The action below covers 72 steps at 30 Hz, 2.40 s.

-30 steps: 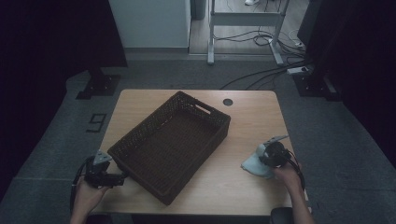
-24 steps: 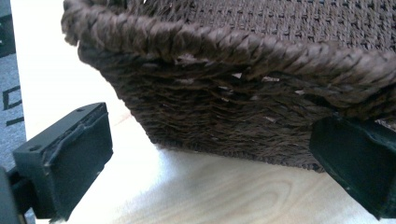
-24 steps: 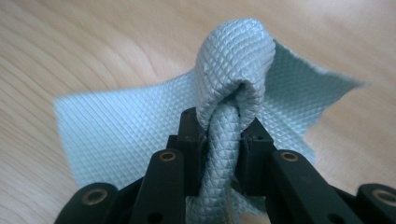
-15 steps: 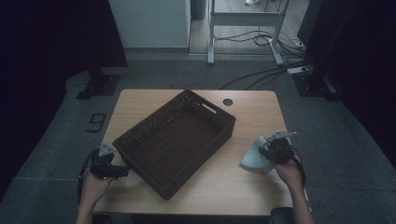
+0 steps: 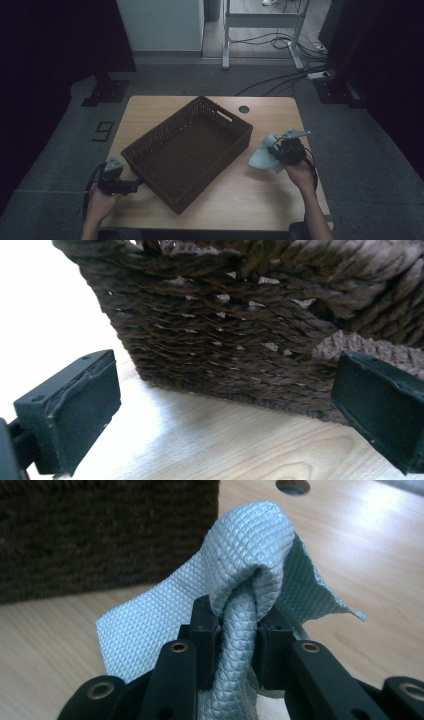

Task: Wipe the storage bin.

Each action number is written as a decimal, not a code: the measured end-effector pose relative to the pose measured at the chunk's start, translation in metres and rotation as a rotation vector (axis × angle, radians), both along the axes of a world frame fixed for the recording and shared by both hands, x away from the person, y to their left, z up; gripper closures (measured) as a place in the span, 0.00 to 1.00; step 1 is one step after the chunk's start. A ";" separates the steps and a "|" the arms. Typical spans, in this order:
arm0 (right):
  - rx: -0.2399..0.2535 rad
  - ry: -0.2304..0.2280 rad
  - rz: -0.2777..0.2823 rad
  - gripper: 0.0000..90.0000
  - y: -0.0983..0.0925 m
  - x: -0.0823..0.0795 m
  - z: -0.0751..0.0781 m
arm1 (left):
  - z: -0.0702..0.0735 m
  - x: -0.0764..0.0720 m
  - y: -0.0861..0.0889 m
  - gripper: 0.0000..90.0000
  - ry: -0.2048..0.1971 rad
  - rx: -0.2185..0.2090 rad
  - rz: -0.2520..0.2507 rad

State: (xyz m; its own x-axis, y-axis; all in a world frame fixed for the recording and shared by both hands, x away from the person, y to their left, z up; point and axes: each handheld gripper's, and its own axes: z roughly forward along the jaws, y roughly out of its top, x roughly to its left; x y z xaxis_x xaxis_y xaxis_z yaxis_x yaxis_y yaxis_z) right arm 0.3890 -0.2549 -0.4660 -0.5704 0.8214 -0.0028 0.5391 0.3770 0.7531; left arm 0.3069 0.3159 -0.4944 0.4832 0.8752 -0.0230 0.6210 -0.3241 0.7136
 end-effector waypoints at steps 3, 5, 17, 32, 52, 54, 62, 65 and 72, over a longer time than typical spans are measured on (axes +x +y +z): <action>-0.006 -0.010 0.008 0.81 0.008 0.009 0.002 | 0.001 -0.001 -0.001 0.00 -0.001 -0.011 -0.011; -0.001 -0.011 0.008 0.81 0.013 0.015 0.003 | 0.002 -0.002 -0.002 0.00 -0.003 -0.019 -0.024; -0.001 -0.050 -0.014 0.79 0.039 0.043 0.004 | 0.000 0.000 -0.006 0.00 -0.022 -0.052 -0.060; 0.000 -0.074 0.074 0.79 0.056 0.036 0.001 | -0.004 -0.001 -0.006 0.00 -0.052 -0.080 -0.086; -0.020 -0.077 0.213 0.79 0.087 0.009 0.000 | -0.007 -0.002 -0.007 0.00 -0.080 -0.090 -0.099; -0.014 -0.071 0.218 0.79 0.088 0.007 0.000 | -0.007 -0.002 -0.007 0.00 -0.079 -0.089 -0.100; -0.013 -0.077 0.261 0.79 0.097 -0.003 -0.001 | -0.007 -0.002 -0.007 0.00 -0.081 -0.091 -0.099; -0.005 -0.077 0.268 0.79 0.098 -0.006 -0.001 | -0.007 -0.003 -0.007 0.00 -0.083 -0.091 -0.098; 0.015 -0.075 0.302 0.79 0.105 -0.016 0.000 | -0.007 -0.003 -0.008 0.00 -0.082 -0.086 -0.097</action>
